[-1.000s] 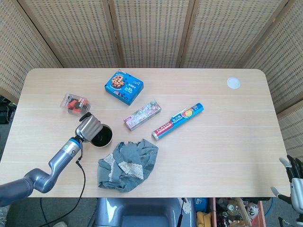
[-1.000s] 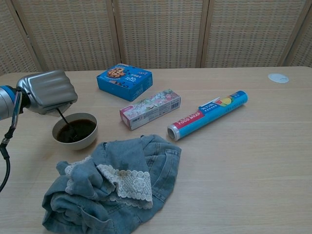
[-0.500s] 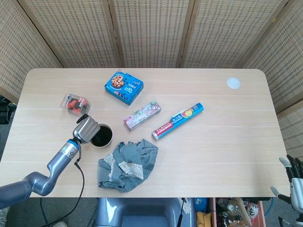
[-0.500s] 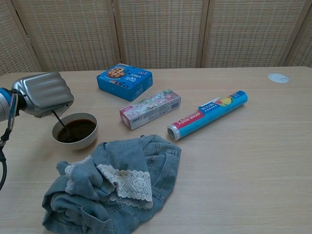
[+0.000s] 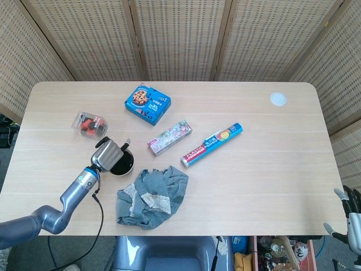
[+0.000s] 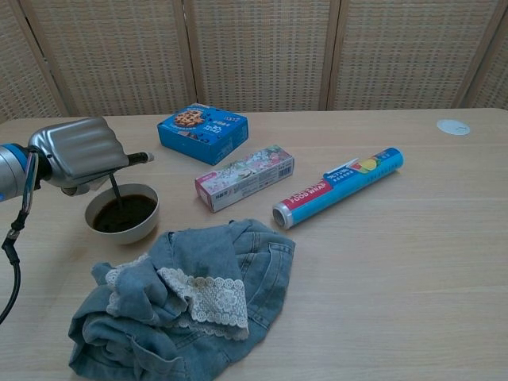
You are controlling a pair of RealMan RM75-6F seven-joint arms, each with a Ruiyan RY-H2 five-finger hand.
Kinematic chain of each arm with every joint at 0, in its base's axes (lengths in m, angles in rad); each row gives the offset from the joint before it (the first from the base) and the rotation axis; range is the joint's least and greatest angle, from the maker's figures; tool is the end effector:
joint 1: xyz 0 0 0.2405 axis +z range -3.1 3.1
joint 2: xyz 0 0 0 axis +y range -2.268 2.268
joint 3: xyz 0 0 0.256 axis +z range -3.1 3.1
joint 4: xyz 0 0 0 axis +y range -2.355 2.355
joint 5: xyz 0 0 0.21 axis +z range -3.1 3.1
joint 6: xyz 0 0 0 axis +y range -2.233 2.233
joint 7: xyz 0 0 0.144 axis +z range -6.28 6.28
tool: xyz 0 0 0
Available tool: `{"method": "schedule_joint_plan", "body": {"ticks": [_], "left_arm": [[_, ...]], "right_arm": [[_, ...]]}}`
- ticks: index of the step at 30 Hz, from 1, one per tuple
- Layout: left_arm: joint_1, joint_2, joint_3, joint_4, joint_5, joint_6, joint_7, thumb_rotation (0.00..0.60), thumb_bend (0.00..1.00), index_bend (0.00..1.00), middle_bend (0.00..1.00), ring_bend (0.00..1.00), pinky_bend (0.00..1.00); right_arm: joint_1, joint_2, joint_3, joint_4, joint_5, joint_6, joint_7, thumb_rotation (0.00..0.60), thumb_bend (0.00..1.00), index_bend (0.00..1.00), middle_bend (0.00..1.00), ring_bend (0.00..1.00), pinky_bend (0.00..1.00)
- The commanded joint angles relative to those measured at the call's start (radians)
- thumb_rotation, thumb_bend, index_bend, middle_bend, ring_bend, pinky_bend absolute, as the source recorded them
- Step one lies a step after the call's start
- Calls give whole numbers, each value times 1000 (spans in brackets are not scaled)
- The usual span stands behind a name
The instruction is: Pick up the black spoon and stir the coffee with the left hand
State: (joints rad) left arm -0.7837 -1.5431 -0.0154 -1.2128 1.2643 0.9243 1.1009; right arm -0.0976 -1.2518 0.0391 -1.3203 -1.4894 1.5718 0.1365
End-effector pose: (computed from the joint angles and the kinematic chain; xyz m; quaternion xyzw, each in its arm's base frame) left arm -0.2028 0.3626 -0.0126 -0.8492 0.0824 -0.0819 0.5152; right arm -0.3773 -0.1150 0.1558 0.5404 -0.4088 0.3487 0.6475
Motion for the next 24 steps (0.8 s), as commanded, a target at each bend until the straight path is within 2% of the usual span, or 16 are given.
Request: {"method": "schedule_joint_plan", "body": {"ticks": [1,8,13,20,24], "left_arm": [[7,12,-4,-15,-2,17,-16,600,275,74,840,710,723],[56,73,-27,-103,-21,97,-105,600,274,9,819,692,723],[121,134,-27,-196,-9,184,-214,600,274,0,736,628,723],[234,202,-16,-295,26,317,-426,600,275,0,557,487,673],[319,238,7,-338,55,402,-564,600,274,0,400,320,592]], "right_arm": [[0,1,0,0,-1,1,0,600,213,171,160,0,0],[3,6,2,-4,-5,2,-4,600,213,172,159,0,0],[11,9,2,-11,-12,-2,-10,600,213,171,159,0,0],[24,14,1,-25,-27,-6,-25,600,213,171,159,0,0],[34,16,0,-36,-37,-11,-35,600,213,171,160,0,0]]}}
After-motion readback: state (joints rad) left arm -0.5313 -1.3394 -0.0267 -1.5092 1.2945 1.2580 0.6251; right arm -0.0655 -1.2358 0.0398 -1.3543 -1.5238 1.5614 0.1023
